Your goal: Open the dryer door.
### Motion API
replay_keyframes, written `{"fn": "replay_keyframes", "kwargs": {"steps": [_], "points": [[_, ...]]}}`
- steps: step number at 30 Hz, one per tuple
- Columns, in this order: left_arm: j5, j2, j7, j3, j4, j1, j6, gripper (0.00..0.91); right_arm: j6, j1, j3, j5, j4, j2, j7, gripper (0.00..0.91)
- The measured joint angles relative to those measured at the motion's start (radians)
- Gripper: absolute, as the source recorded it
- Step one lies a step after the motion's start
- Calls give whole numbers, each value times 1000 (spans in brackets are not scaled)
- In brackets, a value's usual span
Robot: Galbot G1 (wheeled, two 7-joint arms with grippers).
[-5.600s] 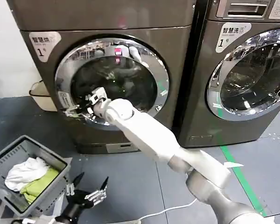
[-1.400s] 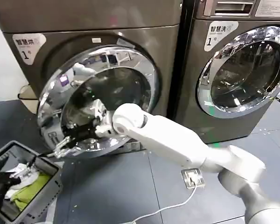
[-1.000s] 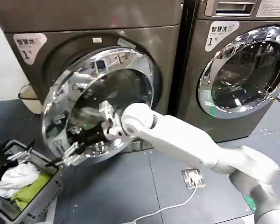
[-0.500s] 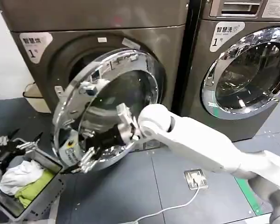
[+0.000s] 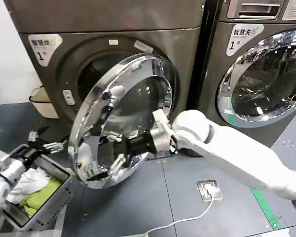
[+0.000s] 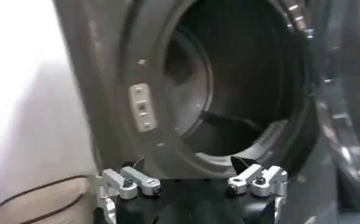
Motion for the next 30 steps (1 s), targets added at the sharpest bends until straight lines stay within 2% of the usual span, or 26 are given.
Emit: {"fn": "replay_keyframes", "kwargs": {"steps": [9,18,24,30], "points": [[8,-6,20,133,21,-95,-17,907,11,-175,196,-25,57,-186,-2,907],[13,-32,32,228,27,-156,-31,907,55,-591,635,-53,114,-378,11,907],[13,-55,37,263,14,-164,-35,907,64,-842,926,-40,144,-408,62,907],[3,-82,37,285,-8,-170,-35,907,76,-1121,1262,-27,170,-390,70,907]]}}
